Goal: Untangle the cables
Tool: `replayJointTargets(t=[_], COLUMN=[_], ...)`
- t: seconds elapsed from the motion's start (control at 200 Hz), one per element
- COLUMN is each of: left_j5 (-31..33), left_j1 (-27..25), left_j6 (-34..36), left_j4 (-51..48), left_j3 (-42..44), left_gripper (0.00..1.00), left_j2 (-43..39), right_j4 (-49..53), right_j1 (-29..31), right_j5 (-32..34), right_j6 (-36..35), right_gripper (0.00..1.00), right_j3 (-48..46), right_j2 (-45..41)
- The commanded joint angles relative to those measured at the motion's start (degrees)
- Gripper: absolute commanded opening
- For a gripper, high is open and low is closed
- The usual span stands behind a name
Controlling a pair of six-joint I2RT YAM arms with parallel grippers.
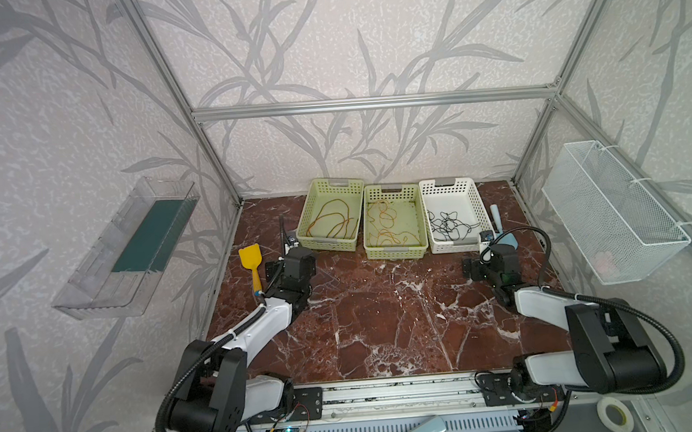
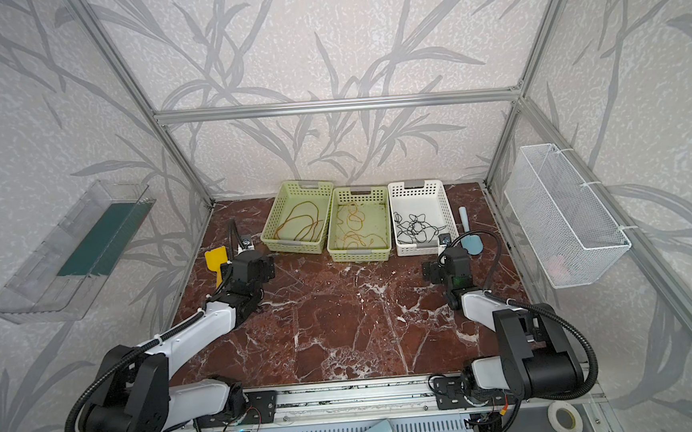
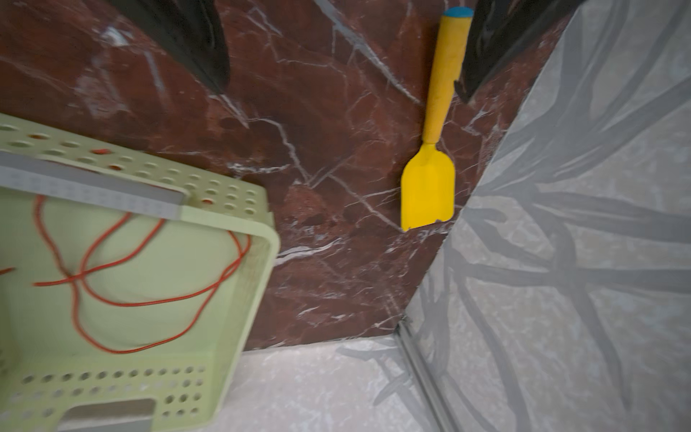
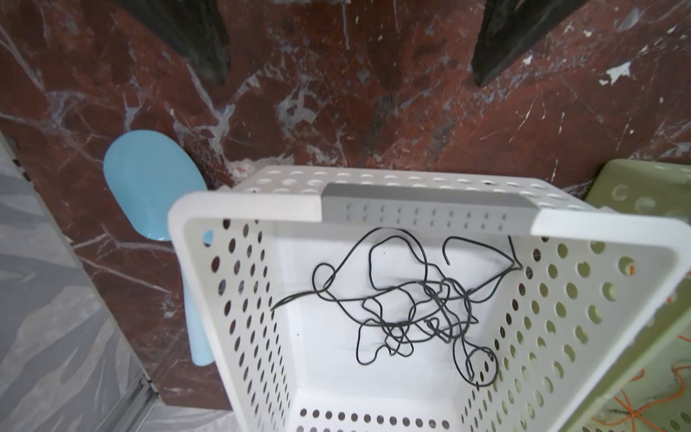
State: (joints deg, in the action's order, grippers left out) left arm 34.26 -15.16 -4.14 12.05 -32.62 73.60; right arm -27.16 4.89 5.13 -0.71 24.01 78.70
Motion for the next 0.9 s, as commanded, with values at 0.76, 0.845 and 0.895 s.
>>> replayJointTargets(t=[0.76,0.845,0.895], left_j5=[-16.61,-17.86,-18.4], left_j1=[12.82,13.3,13.52], left_j6=[2.96,2.94,2.74], left_j4=[44.62,43.61,42.99], left_j3=[11.7,11.11,10.88], left_gripper=[0.99,0.99,0.99], left_j2=[16.75,16.87,16.77], right_j4=[-22.41,-22.33,-22.49], right_j1=[0.52,0.52,0.48], right_j5=[-9.26,-9.39,-9.34], right_j6=[-5.73,-5.8,-5.82], right_gripper=[0.99,0.99,0.99], right_j3=[-1.51,-1.42,-1.51], right_j2=[9.55,9.56,9.55])
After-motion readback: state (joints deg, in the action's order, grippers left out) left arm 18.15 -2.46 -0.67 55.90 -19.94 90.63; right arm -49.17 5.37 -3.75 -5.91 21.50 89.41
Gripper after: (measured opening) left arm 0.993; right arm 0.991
